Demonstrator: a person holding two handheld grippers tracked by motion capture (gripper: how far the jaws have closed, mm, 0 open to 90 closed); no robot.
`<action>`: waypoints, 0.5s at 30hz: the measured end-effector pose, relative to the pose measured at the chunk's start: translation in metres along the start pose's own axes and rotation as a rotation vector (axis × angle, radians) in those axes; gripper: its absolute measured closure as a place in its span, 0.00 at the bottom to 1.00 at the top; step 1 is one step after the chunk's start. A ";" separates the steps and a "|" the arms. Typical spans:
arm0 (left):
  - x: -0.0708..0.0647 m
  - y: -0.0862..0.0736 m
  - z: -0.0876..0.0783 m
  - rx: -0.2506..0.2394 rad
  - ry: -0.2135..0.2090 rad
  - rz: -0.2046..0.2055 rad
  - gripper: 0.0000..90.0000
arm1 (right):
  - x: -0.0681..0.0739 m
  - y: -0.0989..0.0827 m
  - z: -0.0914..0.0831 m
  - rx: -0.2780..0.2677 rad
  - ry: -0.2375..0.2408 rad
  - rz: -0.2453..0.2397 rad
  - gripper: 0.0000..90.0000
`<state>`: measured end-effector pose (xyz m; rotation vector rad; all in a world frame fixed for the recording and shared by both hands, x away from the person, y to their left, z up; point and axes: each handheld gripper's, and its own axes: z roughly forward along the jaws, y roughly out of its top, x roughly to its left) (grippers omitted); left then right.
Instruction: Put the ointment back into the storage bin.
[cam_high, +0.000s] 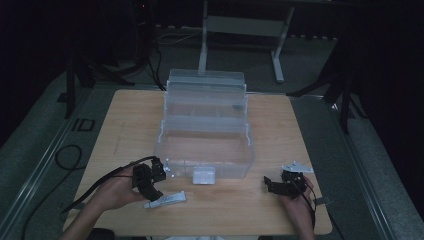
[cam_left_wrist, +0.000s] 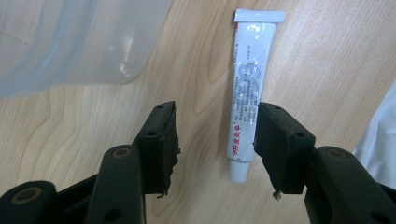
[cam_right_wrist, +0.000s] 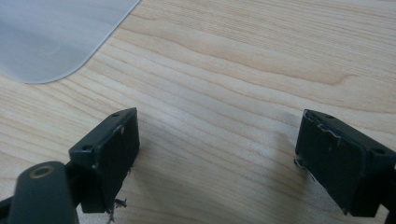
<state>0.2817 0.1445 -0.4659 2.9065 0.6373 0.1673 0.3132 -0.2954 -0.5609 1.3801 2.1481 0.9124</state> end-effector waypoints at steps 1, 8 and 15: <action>-0.001 0.001 0.001 0.003 0.002 0.002 0.54 | 0.000 0.000 0.000 0.000 0.000 0.000 0.15; -0.005 0.006 0.009 0.017 -0.017 0.004 0.54 | 0.000 0.000 0.000 0.000 0.000 0.000 0.15; -0.009 0.010 0.016 0.048 -0.034 0.019 0.55 | 0.000 0.000 0.000 0.000 0.000 0.000 0.15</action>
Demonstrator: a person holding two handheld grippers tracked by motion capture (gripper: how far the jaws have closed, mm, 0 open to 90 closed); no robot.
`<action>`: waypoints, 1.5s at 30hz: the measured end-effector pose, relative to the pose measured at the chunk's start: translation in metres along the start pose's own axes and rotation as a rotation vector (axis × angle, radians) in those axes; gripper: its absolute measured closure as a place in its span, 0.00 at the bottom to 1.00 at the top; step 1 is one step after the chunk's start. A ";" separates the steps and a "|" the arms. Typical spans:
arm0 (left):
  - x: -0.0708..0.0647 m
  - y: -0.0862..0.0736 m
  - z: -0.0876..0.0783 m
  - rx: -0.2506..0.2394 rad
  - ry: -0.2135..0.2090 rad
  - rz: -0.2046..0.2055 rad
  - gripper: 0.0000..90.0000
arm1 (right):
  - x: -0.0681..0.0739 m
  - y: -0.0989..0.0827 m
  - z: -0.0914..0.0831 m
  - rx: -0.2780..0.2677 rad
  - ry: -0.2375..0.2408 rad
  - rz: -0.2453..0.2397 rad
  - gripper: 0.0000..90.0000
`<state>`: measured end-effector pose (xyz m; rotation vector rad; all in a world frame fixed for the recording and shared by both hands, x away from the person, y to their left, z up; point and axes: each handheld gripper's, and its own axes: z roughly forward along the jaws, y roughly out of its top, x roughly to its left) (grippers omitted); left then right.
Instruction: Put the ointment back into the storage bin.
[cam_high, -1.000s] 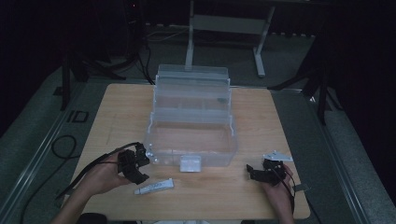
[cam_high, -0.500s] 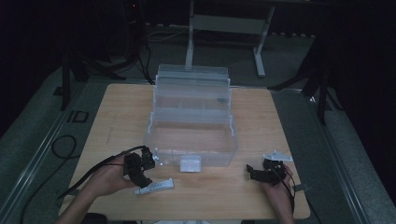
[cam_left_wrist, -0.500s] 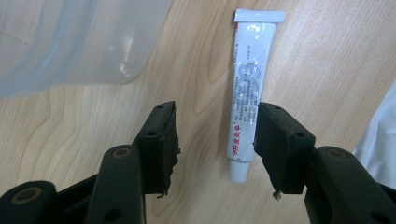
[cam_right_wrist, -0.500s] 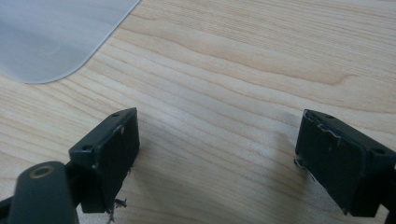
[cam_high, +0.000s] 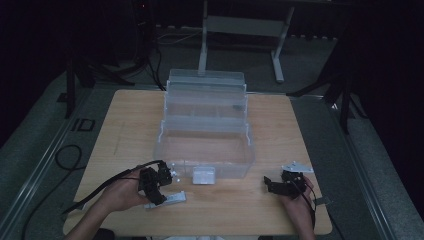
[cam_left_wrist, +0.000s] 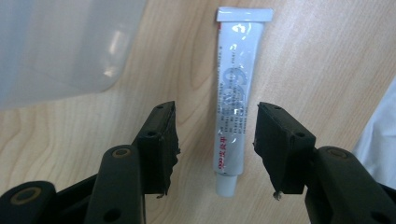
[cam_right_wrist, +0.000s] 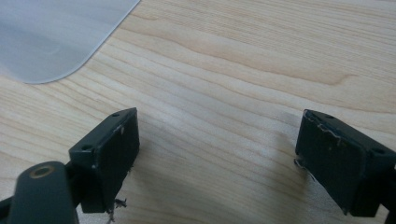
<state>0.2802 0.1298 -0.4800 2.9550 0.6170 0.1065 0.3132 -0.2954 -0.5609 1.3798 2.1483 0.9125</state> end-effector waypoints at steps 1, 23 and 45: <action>-0.001 0.001 0.001 0.008 -0.004 0.006 0.55 | 0.000 0.000 0.000 0.000 0.000 0.000 0.15; -0.004 0.012 0.032 0.120 -0.023 0.057 0.67 | 0.000 0.000 0.000 0.001 0.001 -0.001 0.15; -0.005 0.011 0.034 0.138 -0.050 0.121 0.78 | 0.000 0.000 0.000 0.000 0.001 -0.001 0.15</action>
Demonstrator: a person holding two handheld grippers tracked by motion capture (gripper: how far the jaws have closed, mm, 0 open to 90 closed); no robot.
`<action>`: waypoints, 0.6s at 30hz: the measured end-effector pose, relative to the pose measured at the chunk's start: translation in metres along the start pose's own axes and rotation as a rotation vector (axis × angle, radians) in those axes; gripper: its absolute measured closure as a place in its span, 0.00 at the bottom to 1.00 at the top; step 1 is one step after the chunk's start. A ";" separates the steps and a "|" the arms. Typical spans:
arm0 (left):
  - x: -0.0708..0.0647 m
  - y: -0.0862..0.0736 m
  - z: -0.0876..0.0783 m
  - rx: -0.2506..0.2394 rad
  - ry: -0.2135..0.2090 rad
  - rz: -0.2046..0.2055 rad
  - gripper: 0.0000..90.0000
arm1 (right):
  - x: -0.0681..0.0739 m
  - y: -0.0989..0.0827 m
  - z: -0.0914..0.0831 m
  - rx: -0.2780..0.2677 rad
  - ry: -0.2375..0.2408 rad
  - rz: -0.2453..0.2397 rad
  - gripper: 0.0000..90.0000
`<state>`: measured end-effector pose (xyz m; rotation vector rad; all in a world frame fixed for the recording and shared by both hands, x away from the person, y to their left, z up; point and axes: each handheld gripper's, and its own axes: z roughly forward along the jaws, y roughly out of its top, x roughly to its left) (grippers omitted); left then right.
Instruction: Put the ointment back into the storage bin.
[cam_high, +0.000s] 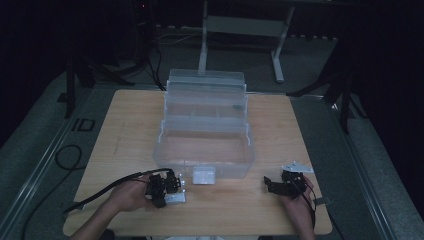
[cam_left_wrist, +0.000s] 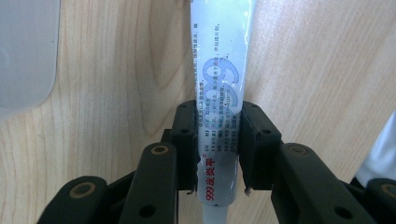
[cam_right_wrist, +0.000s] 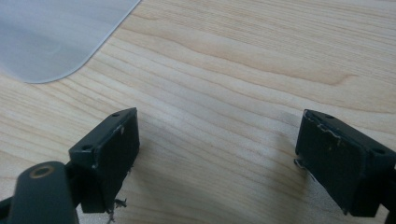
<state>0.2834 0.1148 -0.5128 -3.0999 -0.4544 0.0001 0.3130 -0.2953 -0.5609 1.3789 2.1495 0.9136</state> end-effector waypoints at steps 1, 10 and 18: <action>0.000 -0.001 -0.002 -0.006 0.003 0.003 0.78 | 0.000 0.000 0.000 0.000 0.000 -0.001 0.15; 0.006 -0.013 -0.023 -0.056 0.021 -0.003 0.78 | 0.000 0.000 0.000 0.000 0.000 -0.001 0.15; 0.011 -0.024 -0.037 -0.072 0.045 -0.001 0.78 | 0.000 0.000 0.000 0.000 0.000 0.000 0.15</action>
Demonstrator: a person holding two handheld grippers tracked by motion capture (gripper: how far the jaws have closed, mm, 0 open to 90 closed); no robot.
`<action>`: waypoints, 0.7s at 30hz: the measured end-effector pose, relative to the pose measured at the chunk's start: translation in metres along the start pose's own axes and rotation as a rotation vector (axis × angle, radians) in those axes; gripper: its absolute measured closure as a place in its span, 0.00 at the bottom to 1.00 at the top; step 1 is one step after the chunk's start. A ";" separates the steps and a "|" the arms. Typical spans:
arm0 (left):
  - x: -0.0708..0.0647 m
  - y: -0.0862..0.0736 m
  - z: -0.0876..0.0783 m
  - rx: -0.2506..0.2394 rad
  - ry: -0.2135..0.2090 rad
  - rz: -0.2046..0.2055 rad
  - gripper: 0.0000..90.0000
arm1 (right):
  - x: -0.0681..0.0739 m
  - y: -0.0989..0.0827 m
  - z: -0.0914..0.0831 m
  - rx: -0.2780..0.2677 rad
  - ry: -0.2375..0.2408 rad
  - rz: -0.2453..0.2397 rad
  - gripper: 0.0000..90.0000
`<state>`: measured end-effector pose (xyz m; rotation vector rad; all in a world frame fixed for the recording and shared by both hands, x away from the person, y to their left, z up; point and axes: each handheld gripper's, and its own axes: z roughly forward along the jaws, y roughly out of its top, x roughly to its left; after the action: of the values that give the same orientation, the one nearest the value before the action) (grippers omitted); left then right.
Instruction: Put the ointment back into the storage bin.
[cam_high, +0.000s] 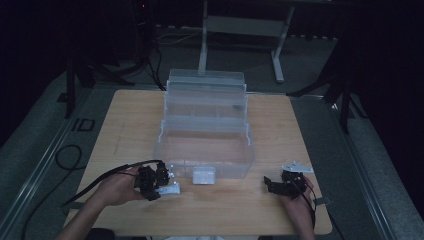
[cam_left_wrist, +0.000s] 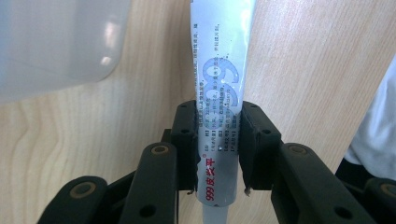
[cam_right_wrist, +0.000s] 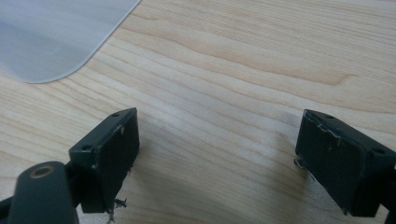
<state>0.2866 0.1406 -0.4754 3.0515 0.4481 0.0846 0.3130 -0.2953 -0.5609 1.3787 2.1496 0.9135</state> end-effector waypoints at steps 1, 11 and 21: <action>0.001 -0.001 -0.002 -0.003 0.000 0.002 0.78 | 0.000 0.000 0.000 0.000 0.000 0.000 0.15; 0.007 -0.013 -0.025 -0.046 0.017 0.020 0.78 | 0.000 0.000 0.000 0.000 0.000 -0.001 0.15; 0.015 -0.020 -0.039 -0.076 0.019 0.014 0.78 | 0.000 0.000 0.000 0.000 0.000 0.000 0.15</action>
<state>0.2929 0.1664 -0.4370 2.9820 0.4147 0.1287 0.3130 -0.2953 -0.5609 1.3791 2.1495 0.9137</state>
